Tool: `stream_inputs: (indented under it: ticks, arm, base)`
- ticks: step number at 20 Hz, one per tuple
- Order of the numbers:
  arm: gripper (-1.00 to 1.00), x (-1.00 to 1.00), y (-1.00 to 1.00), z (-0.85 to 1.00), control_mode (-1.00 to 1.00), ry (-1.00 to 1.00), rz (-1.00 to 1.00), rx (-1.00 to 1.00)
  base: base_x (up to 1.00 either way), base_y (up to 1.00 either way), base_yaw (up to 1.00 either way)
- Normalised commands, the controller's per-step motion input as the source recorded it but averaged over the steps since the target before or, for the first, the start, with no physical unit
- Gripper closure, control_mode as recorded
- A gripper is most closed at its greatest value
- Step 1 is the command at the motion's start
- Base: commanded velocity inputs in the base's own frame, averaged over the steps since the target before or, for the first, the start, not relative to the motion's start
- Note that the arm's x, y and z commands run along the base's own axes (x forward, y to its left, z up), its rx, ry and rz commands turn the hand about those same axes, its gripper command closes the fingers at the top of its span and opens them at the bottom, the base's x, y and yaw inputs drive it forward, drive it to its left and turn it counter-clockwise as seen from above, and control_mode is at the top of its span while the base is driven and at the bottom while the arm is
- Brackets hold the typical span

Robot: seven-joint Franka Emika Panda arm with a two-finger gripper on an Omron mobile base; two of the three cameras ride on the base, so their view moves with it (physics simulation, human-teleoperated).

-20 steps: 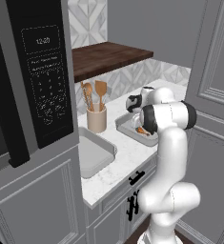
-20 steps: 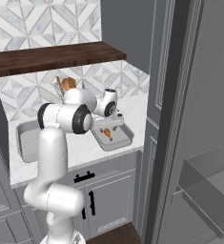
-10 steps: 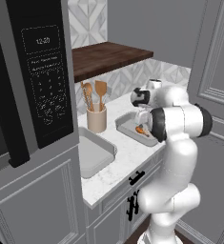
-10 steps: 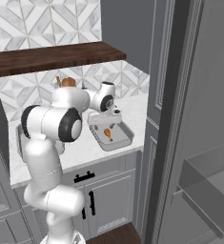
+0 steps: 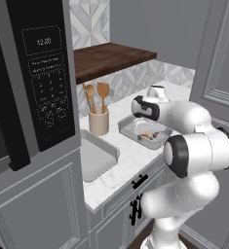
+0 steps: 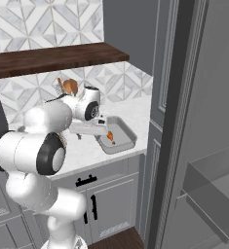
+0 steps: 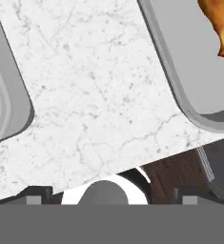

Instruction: Place one eggplant and one chicken drumstick in each tupperware on the nearby counter, to pack two identical lunches.

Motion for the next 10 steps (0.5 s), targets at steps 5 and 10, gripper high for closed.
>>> stream_inputs:
  ticks: [5, 10]
  arm:
    - [-1.0, -1.0, 0.11, 0.31, -1.0, 0.05, -0.22, 0.0]
    - [-1.0, -1.0, 0.0, 0.75, -1.0, 0.0, -0.15, 0.0]
  base:
    - [0.0, 0.0, 0.0]
    - [0.0, 0.0, 0.0]
